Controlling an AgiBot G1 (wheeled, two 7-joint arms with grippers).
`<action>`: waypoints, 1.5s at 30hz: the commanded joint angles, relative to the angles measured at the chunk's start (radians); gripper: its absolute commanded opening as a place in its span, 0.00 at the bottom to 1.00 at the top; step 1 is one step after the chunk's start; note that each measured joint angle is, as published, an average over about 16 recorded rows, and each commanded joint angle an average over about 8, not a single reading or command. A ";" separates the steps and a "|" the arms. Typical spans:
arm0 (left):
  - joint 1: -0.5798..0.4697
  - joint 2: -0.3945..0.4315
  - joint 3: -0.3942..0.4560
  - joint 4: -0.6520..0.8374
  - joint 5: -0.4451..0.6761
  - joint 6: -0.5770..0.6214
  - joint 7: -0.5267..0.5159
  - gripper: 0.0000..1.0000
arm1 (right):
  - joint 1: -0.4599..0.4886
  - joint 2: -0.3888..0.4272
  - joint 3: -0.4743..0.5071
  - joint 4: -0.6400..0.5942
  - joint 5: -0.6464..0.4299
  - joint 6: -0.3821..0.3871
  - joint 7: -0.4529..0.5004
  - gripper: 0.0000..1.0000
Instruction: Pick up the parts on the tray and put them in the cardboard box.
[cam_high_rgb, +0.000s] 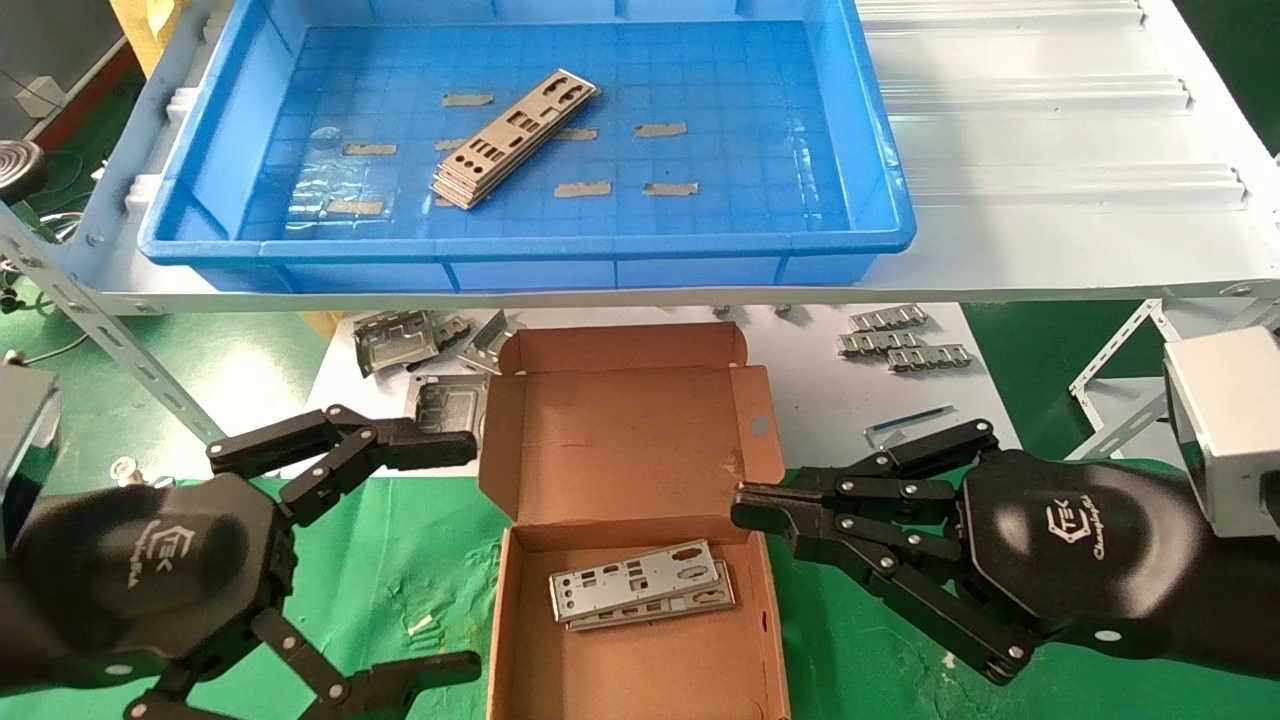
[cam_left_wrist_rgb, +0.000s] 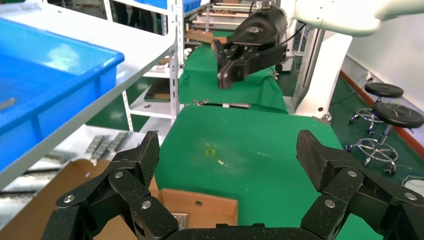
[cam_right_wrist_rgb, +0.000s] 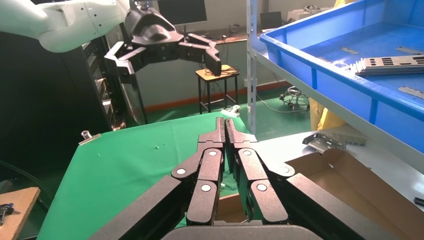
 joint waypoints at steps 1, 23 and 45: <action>-0.010 0.003 -0.003 -0.003 0.000 -0.007 -0.001 1.00 | 0.000 0.000 0.000 0.000 0.000 0.000 0.000 0.00; -0.813 0.538 0.293 0.851 0.595 -0.240 -0.014 1.00 | 0.000 0.000 0.000 0.000 0.000 0.000 0.000 0.00; -0.916 0.694 0.348 1.207 0.702 -0.492 0.042 0.78 | 0.000 0.000 0.000 0.000 0.000 0.000 0.000 1.00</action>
